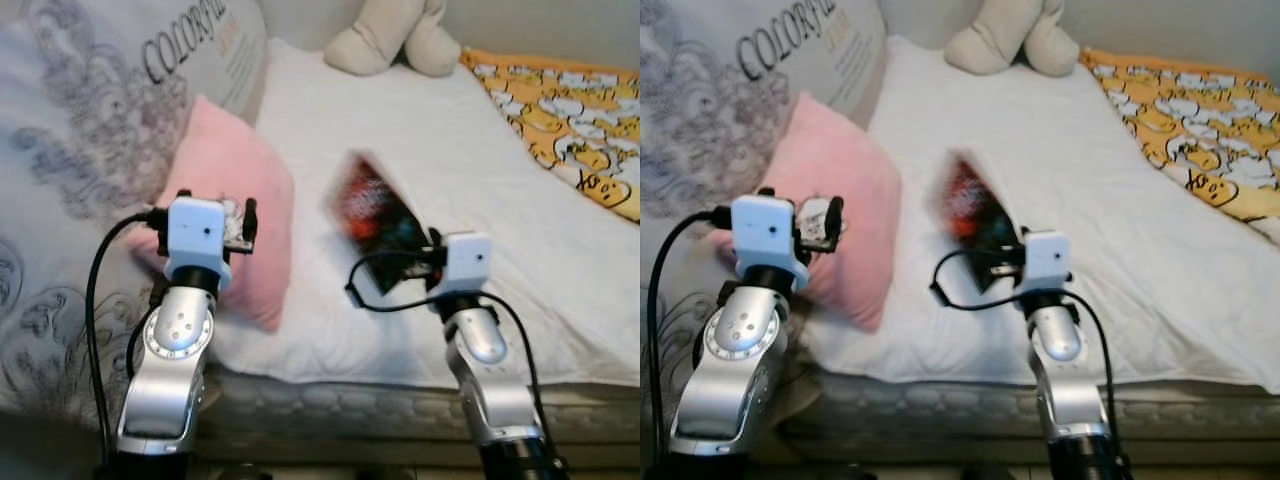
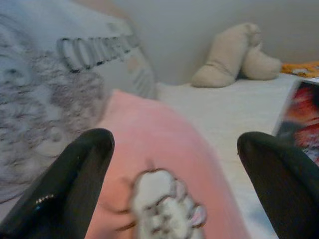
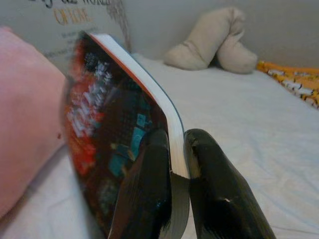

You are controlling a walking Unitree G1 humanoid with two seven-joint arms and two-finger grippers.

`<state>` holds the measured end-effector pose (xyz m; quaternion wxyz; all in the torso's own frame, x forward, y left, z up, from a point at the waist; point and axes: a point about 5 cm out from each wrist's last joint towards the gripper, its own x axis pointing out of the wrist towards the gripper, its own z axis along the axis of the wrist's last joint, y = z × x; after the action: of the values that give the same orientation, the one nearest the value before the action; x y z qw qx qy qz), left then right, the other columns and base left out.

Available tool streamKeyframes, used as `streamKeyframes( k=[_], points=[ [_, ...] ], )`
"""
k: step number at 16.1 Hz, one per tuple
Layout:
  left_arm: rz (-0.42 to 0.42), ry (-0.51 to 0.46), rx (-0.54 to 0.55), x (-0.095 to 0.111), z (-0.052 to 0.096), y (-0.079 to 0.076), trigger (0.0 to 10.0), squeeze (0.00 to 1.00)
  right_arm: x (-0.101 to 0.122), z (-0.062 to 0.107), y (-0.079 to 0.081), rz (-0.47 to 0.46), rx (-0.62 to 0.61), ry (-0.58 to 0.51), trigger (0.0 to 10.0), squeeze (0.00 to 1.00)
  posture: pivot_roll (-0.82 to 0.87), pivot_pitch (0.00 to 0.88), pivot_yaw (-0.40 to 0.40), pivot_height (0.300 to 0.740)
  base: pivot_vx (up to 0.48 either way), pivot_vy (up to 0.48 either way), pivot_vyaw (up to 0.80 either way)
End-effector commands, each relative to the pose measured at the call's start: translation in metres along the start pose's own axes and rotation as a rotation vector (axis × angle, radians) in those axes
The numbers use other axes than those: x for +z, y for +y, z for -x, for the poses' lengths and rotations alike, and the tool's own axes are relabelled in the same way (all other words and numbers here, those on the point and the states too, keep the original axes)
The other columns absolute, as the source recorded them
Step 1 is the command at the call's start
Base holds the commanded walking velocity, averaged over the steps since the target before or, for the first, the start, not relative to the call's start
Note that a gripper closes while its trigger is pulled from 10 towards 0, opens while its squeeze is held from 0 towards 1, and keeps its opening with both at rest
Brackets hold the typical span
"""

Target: Clean up the room

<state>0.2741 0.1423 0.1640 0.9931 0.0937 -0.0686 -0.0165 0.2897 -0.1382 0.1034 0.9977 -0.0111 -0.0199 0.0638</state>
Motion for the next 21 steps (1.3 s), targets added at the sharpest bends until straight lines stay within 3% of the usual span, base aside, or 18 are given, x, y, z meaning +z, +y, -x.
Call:
streamKeyframes(
  k=[1, 3, 4, 6, 10, 12, 16, 21],
  points=[
    [0.006, -0.024, -0.03, 0.008, -0.001, -0.006, 10.0, 0.0, 0.01, -0.015, -0.002, -0.035, -0.01, -0.042, 0.0, 0.0, 0.13, 0.0, -0.058, 0.711, 0.0, 0.0, 0.0],
    [0.007, -0.016, -0.028, 0.008, 0.0, -0.005, 10.0, 0.0, 0.014, -0.029, 0.005, -0.061, 0.007, -0.046, 0.0, 0.0, 0.14, 0.0, -0.055, 0.711, 0.0, 0.0, 0.0],
    [0.004, 0.0, -0.021, 0.007, 0.005, -0.002, 10.0, 0.0, 0.024, -0.051, 0.016, -0.113, 0.031, -0.067, 0.0, 0.0, 0.17, 0.0, -0.045, 0.711, 0.0, 0.0, 0.0],
    [-0.011, 0.002, -0.017, 0.01, 0.008, 0.004, 10.0, 0.0, 0.033, -0.075, 0.039, -0.141, 0.093, -0.051, 0.0, 0.0, 0.21, 0.0, -0.042, 0.711, 0.0, 0.0, 0.0],
    [-0.07, -0.013, -0.01, 0.021, 0.012, 0.018, 10.0, 0.0, 0.044, -0.099, 0.074, -0.127, 0.151, -0.005, 0.0, 0.0, 0.3, 0.065, -0.053, 0.711, 0.0, 0.0, 0.0],
    [-0.084, -0.012, -0.001, 0.024, 0.014, 0.022, 10.0, 0.0, 0.046, -0.103, 0.085, -0.141, 0.151, 0.03, 0.0, 0.0, 0.32, 0.083, -0.06, 0.711, 0.0, 0.0, 0.0],
    [-0.095, 0.018, 0.005, 0.023, 0.027, 0.022, 10.0, 0.0, 0.046, -0.1, 0.123, -0.162, 0.236, 0.061, 0.0, 0.0, 0.34, 0.111, -0.073, 0.711, 0.0, 0.0, 0.0],
    [-0.112, 0.023, -0.009, 0.024, 0.028, 0.022, 10.0, 0.0, 0.031, -0.092, 0.128, -0.193, 0.212, 0.113, 0.0, 0.0, 0.33, 0.11, -0.066, 0.711, 0.0, 0.0, 0.0]
  ],
)
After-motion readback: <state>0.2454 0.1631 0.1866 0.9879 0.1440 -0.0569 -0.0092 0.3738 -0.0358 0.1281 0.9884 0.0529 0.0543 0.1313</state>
